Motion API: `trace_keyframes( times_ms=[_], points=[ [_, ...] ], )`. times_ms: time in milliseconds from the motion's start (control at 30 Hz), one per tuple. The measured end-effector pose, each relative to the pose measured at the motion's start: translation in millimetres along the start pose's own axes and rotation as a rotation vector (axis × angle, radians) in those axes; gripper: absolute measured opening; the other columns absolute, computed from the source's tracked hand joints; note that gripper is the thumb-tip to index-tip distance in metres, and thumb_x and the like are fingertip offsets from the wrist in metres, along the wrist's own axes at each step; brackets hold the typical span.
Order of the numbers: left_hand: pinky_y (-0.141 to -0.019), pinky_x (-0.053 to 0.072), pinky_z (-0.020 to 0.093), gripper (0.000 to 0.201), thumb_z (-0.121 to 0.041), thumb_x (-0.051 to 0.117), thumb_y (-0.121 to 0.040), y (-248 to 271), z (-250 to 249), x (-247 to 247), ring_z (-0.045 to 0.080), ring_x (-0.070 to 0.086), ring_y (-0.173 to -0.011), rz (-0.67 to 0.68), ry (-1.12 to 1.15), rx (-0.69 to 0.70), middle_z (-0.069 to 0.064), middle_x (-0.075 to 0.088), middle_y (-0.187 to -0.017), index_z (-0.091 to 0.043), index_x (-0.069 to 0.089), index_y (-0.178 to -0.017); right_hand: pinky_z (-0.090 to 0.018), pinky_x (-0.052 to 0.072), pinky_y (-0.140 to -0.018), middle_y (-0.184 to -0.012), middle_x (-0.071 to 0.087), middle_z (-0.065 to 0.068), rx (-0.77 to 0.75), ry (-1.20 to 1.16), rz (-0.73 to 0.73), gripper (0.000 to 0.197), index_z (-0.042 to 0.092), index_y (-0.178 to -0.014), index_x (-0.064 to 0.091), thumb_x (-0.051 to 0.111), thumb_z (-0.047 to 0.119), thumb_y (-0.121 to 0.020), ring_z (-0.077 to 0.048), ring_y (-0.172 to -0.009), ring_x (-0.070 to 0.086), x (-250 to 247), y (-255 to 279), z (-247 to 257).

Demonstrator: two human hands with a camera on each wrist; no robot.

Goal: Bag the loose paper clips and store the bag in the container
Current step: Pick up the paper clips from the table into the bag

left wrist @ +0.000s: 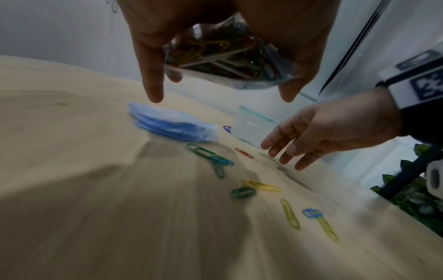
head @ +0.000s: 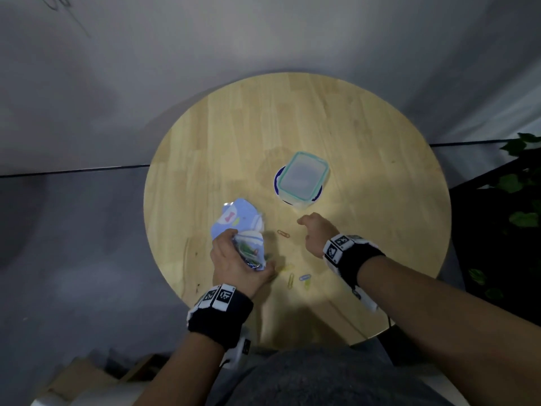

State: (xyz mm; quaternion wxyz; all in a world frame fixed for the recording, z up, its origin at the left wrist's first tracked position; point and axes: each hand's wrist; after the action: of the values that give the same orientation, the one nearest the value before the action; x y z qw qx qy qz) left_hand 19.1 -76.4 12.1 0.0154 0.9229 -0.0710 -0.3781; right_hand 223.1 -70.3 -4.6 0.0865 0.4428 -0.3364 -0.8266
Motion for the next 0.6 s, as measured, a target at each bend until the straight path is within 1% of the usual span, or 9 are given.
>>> trace_keyframes(
  times_ms=[67, 100, 133, 200, 267, 367, 467, 533, 600],
  points=[
    [-0.088, 0.046, 0.038, 0.098, -0.059, 0.072, -0.044, 6.1, 5.7, -7.0, 0.034, 0.05, -0.105, -0.015, -0.005, -0.017, 0.015, 0.046, -0.111, -0.002, 0.043, -0.118, -0.039, 0.039, -0.105, -0.136, 0.039, -0.015, -0.049, 0.08, 0.013, 0.058, 0.011, -0.137, 0.042, 0.053, -0.002, -0.081, -0.035, -0.127, 0.039, 8.6, -7.7, 4.6],
    [-0.089, 0.046, 0.039, 0.101, -0.064, 0.068, -0.042, 8.5, 8.1, -8.9, 0.035, 0.049, -0.106, -0.019, -0.011, -0.028, 0.016, 0.046, -0.11, -0.001, 0.044, -0.118, -0.039, 0.039, -0.104, -0.135, 0.04, -0.015, -0.075, 0.11, 0.008, 0.058, 0.01, -0.135, 0.043, 0.053, -0.002, -0.08, -0.035, -0.126, 0.04, 11.9, -9.7, 7.8],
    [-0.089, 0.044, 0.037, 0.102, -0.065, 0.066, -0.042, 10.3, 11.5, -10.7, 0.034, 0.049, -0.106, -0.024, -0.016, -0.042, 0.016, 0.047, -0.11, 0.0, 0.044, -0.118, -0.039, 0.04, -0.103, -0.132, 0.041, -0.015, -0.105, 0.127, 0.005, 0.056, 0.009, -0.132, 0.046, 0.054, -0.002, -0.078, -0.035, -0.123, 0.042, 15.8, -11.5, 12.8],
    [-0.088, 0.039, 0.029, 0.098, -0.061, 0.064, -0.043, 12.9, 15.6, -11.8, 0.034, 0.048, -0.107, -0.027, -0.017, -0.066, 0.015, 0.046, -0.11, -0.002, 0.044, -0.118, -0.038, 0.041, -0.1, -0.127, 0.045, -0.014, -0.183, 0.131, 0.013, 0.05, 0.008, -0.124, 0.051, 0.053, -0.004, -0.076, -0.035, -0.119, 0.045, 23.1, -11.6, 22.6],
    [-0.087, 0.036, 0.026, 0.092, -0.056, 0.065, -0.045, 14.2, 19.2, -11.6, 0.033, 0.047, -0.107, -0.024, -0.016, -0.071, 0.013, 0.045, -0.11, -0.004, 0.043, -0.118, -0.036, 0.041, -0.098, -0.124, 0.047, -0.014, -0.264, 0.151, 0.043, 0.045, 0.008, -0.119, 0.055, 0.053, -0.005, -0.076, -0.034, -0.116, 0.048, 31.5, -8.8, 32.9],
    [-0.086, 0.041, 0.031, 0.088, -0.049, 0.069, -0.046, 13.6, 20.6, -11.1, 0.033, 0.048, -0.106, -0.027, -0.015, -0.051, 0.013, 0.044, -0.11, -0.006, 0.042, -0.118, -0.037, 0.04, -0.095, -0.121, 0.051, -0.015, -0.414, 0.276, 0.045, 0.037, 0.008, -0.116, 0.056, 0.058, 0.008, -0.08, -0.035, -0.112, 0.05, 42.7, -3.5, 47.7],
    [-0.086, 0.042, 0.033, 0.087, -0.05, 0.068, -0.047, 13.1, 18.5, -11.8, 0.032, 0.048, -0.106, -0.025, -0.016, -0.039, 0.011, 0.044, -0.111, -0.008, 0.041, -0.118, -0.04, 0.042, -0.093, -0.119, 0.054, -0.016, -0.577, 0.401, 0.035, 0.039, 0.008, -0.115, 0.057, 0.063, 0.022, -0.079, -0.036, -0.107, 0.051, 52.3, -0.1, 54.9],
    [-0.088, 0.043, 0.035, 0.09, -0.053, 0.066, -0.045, 14.3, 17.5, -12.4, 0.032, 0.048, -0.106, -0.027, -0.023, -0.04, 0.011, 0.045, -0.111, -0.006, 0.042, -0.118, -0.042, 0.042, -0.093, -0.12, 0.053, -0.017, -0.634, 0.485, 0.041, 0.039, 0.007, -0.117, 0.056, 0.059, 0.023, -0.082, -0.037, -0.108, 0.049, 55.4, 3.0, 56.5],
    [-0.089, 0.041, 0.032, 0.093, -0.055, 0.065, -0.044, 16.5, 17.8, -14.1, 0.032, 0.047, -0.107, -0.021, -0.021, -0.049, 0.012, 0.045, -0.112, -0.006, 0.042, -0.119, -0.044, 0.042, -0.093, -0.124, 0.051, -0.017, -0.683, 0.536, 0.044, 0.035, 0.007, -0.119, 0.055, 0.053, 0.021, -0.087, -0.037, -0.111, 0.047, 55.6, 6.9, 55.7]
  ],
)
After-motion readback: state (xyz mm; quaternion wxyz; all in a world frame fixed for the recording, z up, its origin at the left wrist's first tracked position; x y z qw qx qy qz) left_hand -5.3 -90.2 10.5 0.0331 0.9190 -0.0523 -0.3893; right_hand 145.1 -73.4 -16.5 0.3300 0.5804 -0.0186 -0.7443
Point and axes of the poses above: each hand's wrist, its own y-axis away from the middle knuckle, its own x-axis out of the palm, z = x × y
